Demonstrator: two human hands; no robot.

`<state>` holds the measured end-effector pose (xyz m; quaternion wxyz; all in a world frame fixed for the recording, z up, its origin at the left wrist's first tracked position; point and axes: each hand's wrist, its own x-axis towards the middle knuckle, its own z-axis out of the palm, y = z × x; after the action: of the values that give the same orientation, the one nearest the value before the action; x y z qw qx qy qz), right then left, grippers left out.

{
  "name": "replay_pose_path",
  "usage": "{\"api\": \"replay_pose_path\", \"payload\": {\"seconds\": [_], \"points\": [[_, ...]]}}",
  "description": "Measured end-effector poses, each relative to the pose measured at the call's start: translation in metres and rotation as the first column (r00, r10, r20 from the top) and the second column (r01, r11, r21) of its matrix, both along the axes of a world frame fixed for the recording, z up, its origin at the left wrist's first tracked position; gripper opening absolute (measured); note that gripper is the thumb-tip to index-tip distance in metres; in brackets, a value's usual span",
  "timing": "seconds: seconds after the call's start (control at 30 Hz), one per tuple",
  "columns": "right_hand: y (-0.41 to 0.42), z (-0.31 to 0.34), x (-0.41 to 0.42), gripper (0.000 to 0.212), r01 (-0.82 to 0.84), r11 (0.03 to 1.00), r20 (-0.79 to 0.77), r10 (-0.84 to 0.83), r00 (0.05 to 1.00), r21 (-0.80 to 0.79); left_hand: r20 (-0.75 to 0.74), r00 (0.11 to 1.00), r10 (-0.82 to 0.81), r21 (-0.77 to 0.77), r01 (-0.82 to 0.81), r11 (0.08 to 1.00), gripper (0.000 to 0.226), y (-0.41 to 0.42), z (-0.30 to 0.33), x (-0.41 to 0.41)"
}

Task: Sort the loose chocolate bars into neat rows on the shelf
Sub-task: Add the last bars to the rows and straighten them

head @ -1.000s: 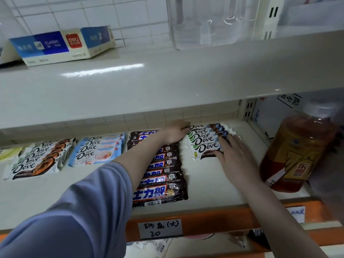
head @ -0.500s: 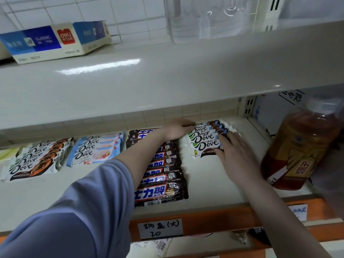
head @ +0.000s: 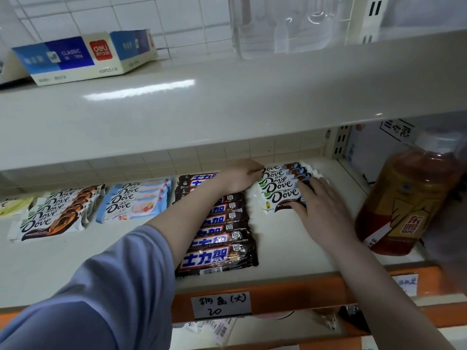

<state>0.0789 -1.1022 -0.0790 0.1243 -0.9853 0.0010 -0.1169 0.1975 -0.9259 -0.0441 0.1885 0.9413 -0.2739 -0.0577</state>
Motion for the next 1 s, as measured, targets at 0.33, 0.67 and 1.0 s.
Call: {"api": "replay_pose_path", "payload": {"seconds": [0.33,0.67,1.0], "points": [[-0.008,-0.001,0.012,0.064,0.034,0.995,-0.073,-0.027,0.997,0.093,-0.062,0.991,-0.122,0.132,0.130,0.983,0.051,0.004,-0.001,-0.016],[-0.006,0.000,0.012,0.060,0.000,0.985,-0.014,0.002,1.000,0.173,-0.107,0.983,-0.149,0.189,0.167,0.968,0.051,0.004,-0.001,-0.011],[-0.012,0.000,0.016,0.059,-0.008,0.996,-0.043,0.012,0.999,0.086,-0.127,0.980,-0.151,0.177,0.172,0.969,0.052,0.005,-0.002,-0.006]]}}
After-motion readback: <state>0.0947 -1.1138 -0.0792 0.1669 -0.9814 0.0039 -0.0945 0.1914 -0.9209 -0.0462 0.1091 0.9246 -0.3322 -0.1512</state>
